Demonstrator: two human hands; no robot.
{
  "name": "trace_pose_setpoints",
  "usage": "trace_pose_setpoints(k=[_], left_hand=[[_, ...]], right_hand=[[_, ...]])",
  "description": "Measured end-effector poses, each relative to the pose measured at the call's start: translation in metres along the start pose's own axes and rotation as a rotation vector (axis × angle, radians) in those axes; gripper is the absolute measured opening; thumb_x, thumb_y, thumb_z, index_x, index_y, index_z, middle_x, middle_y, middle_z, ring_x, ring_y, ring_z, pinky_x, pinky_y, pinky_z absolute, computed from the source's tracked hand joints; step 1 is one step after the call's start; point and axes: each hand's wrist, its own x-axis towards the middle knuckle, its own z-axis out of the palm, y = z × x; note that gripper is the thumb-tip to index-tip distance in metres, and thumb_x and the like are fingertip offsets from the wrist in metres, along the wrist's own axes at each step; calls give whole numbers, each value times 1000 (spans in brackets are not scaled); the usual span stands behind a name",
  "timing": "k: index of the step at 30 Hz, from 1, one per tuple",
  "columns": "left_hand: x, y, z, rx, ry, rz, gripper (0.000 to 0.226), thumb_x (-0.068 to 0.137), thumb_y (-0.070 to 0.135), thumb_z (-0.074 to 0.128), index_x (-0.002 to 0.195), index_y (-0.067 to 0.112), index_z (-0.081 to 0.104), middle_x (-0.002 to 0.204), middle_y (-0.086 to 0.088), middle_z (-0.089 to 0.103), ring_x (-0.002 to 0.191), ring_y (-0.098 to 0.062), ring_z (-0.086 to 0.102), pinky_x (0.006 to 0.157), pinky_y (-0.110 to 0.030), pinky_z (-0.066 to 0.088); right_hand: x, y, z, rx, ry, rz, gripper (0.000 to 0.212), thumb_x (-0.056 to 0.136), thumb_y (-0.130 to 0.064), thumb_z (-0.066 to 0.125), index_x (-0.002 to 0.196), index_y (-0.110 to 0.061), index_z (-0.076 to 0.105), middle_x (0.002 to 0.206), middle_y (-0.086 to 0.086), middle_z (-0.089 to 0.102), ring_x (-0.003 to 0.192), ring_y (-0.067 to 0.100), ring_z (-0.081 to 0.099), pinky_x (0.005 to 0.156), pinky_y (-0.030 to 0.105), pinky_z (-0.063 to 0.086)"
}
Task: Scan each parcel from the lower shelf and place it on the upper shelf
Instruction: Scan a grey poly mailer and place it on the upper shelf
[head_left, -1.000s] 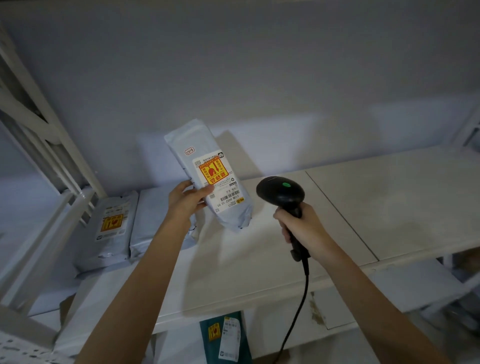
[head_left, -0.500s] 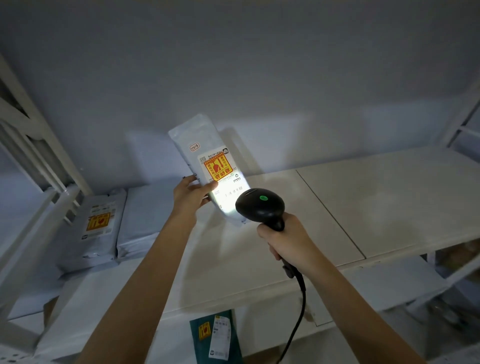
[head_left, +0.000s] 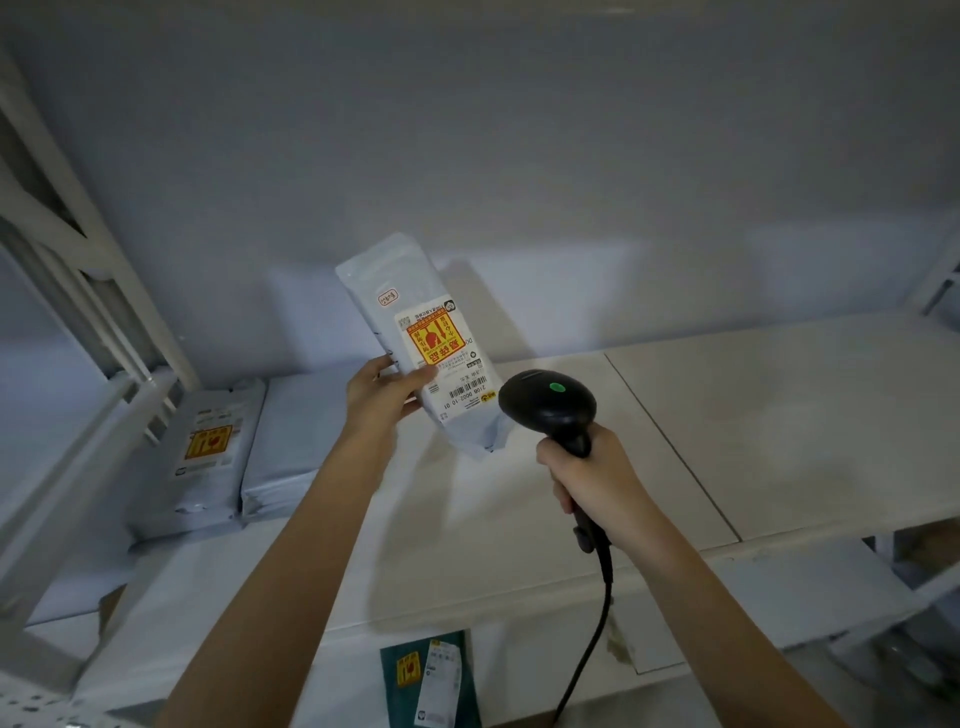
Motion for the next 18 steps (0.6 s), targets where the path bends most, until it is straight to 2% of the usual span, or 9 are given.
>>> trace_pose_setpoints(k=[3, 6, 8, 11, 15, 18], left_hand=[[-2, 0, -5, 5, 29, 7, 30, 75, 0, 74, 99, 10, 60, 110, -15, 68, 83, -19, 68, 55, -19, 57], [-5, 0, -10, -15, 65, -6, 38, 76, 4, 75, 110, 6, 58, 108, -15, 67, 83, -20, 68, 53, -18, 56], [-7, 0, -14, -23, 95, -11, 44, 77, 8, 75, 117, 4, 56, 108, -16, 68, 84, -21, 68, 56, -19, 57], [-11, -4, -17, -52, 132, -16, 48, 78, 14, 74, 120, 3, 54, 106, -18, 68, 82, -21, 69, 59, -23, 59], [-17, -7, -18, -68, 171, -60, 46, 80, 21, 74, 116, 8, 49, 95, -14, 67, 79, -21, 68, 64, -29, 57], [-24, -10, -16, -73, 183, -93, 39, 81, 21, 72, 112, 9, 52, 89, -11, 68, 75, -20, 68, 57, -26, 56]], right_hand=[[7, 0, -4, 30, -2, -3, 11, 82, -10, 54, 73, -8, 49, 48, 8, 43, 38, 15, 39, 46, 26, 36], [25, 6, -5, 90, 37, 3, 6, 83, -10, 54, 81, -7, 50, 55, 7, 45, 40, 16, 44, 49, 29, 39], [47, 13, -3, 116, 55, 83, 13, 84, -15, 55, 91, -6, 50, 64, 7, 48, 47, 17, 47, 50, 30, 41], [80, 29, 5, 127, -9, 258, 23, 85, -22, 56, 100, -7, 46, 72, 7, 48, 55, 18, 48, 49, 29, 40], [109, 50, 23, 139, -69, 367, 19, 87, -18, 57, 96, -5, 46, 68, 8, 45, 58, 19, 45, 46, 28, 40], [118, 60, 31, 116, -102, 367, 16, 88, -15, 58, 78, -6, 49, 66, 10, 47, 57, 20, 47, 51, 29, 45]])
